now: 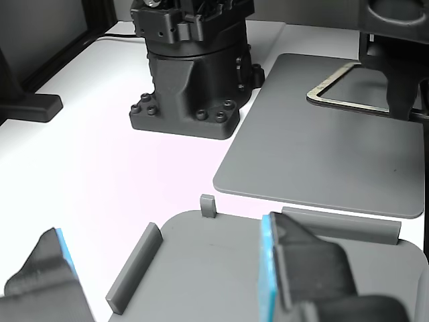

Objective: Move top rectangular frame to the holder.

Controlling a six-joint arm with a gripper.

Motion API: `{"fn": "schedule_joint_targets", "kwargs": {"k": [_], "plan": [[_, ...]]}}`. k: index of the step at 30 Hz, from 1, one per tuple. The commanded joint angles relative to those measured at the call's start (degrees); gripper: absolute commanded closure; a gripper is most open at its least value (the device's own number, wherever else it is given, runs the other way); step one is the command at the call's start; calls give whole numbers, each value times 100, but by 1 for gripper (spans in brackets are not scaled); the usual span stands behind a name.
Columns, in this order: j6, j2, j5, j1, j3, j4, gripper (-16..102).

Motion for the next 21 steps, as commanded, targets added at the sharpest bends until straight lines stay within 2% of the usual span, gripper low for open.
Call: {"fn": "schedule_joint_targets", "kwargs": {"k": [1, 16, 19, 21], "plan": [[2188, 220, 70, -202, -220, 53, 97], [4720, 606, 18, -1274, -466, 53, 97], [4711, 773, -62, -1591, -378, 53, 97], [4597, 844, -281, -1898, -352, 53, 97]]}}
